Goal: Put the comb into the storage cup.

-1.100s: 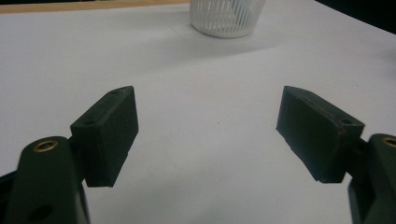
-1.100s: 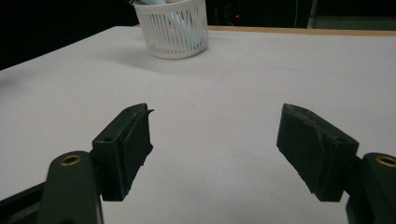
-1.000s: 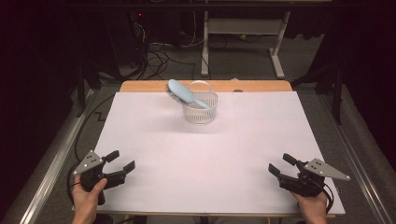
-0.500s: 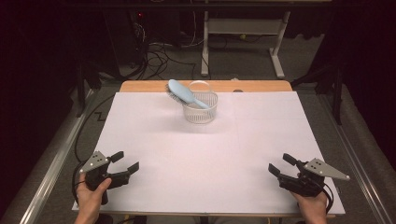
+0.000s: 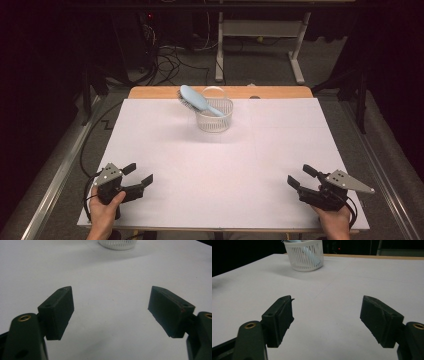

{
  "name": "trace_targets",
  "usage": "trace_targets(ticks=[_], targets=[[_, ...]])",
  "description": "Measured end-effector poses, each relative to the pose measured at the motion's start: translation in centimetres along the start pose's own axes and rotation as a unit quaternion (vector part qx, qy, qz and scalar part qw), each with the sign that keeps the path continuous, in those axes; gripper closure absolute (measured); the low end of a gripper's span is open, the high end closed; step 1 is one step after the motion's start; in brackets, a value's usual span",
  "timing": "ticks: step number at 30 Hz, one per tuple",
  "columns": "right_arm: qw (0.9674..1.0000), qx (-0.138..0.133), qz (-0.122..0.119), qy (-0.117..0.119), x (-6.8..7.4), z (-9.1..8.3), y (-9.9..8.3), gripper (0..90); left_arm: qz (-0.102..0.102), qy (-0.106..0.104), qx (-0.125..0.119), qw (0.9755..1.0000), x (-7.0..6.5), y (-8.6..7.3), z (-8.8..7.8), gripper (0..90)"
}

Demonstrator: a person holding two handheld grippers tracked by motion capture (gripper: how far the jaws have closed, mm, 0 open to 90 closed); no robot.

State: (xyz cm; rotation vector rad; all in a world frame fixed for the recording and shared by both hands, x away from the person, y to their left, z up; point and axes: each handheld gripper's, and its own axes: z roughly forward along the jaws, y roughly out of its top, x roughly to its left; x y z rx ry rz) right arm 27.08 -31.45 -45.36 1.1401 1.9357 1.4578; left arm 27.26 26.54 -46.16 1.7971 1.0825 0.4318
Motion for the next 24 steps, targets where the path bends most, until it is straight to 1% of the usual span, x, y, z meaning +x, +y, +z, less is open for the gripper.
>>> trace_targets(ticks=[2, 6, 10, 13, 15, 24], targets=[[1.0000, -0.001, 0.001, -0.001, -0.06, -0.01, 0.00, 26.8, -0.004, 0.001, -0.002, 1.0000, 0.09, -0.13, -0.07, 21.7], [1.0000, 0.001, 0.001, -0.001, -0.07, 0.08, 0.00, 26.9, -0.012, 0.000, 0.004, 0.9999, 0.29, -0.56, 0.04, 21.7], [1.0000, 0.001, 0.000, -0.001, -0.03, 0.05, 0.02, 26.9, -0.027, 0.000, -0.005, 0.9996, 0.56, -0.73, -0.34, 21.7], [1.0000, 0.001, 0.000, -0.003, -0.06, 0.07, 0.02, 26.9, -0.034, 0.001, -0.008, 0.9994, 0.79, -0.84, -0.59, 21.5], [1.0000, 0.001, 0.000, -0.002, -0.07, 0.10, 0.04, 26.8, -0.037, 0.001, -0.007, 0.9993, 0.89, -0.91, -0.67, 21.5], [1.0000, 0.002, 0.002, 0.000, -0.12, 0.25, 0.08, 26.7, -0.034, -0.001, -0.002, 0.9994, 0.81, -0.99, -0.56, 21.5]])
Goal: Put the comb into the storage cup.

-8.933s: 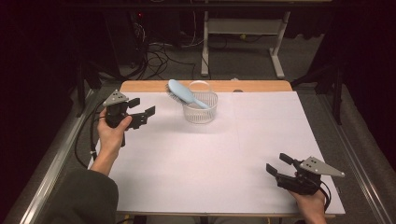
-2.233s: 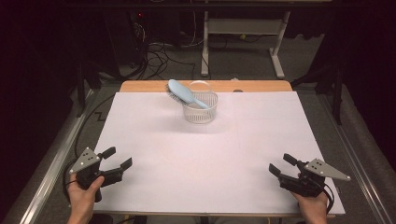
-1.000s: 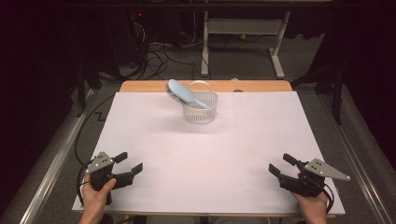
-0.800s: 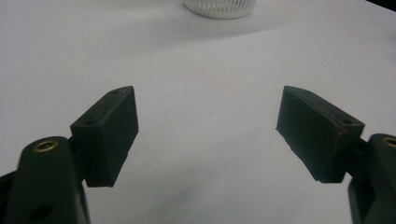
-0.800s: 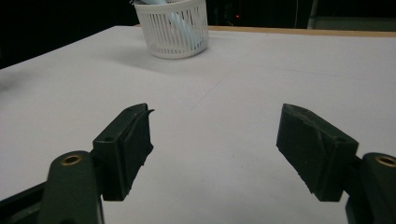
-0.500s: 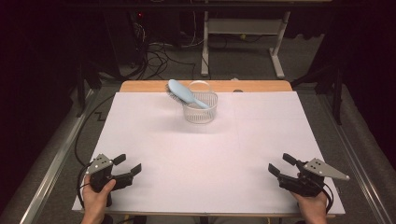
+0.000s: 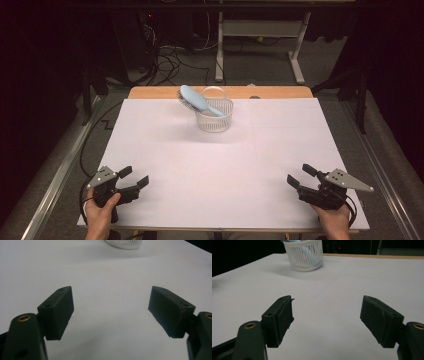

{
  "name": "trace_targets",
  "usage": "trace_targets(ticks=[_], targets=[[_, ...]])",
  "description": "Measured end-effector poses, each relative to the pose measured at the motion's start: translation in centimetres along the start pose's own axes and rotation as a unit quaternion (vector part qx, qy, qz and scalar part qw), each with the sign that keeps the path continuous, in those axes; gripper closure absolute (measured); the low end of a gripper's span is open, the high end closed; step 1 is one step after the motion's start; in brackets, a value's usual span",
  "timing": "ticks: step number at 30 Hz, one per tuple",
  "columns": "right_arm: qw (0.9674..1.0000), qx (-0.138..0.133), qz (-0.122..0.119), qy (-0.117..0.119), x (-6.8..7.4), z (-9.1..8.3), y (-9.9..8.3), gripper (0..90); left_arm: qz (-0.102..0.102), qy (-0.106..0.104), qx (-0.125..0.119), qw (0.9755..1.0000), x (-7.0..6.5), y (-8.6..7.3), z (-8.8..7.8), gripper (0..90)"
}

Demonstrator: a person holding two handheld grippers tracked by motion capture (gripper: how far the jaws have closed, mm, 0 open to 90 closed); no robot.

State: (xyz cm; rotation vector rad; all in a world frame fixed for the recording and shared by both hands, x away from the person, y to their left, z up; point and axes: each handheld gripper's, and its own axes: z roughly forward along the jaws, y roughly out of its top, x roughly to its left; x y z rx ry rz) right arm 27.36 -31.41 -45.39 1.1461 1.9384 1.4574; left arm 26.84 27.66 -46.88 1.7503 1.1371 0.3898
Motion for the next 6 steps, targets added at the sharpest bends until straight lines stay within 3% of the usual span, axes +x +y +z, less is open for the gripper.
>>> trace_targets(ticks=[6], targets=[[1.0000, 0.000, 0.000, 0.002, -0.02, 0.04, 0.01, 26.7, 0.004, -0.001, -0.001, 1.0000, -0.05, 0.06, -0.01, 21.5]])
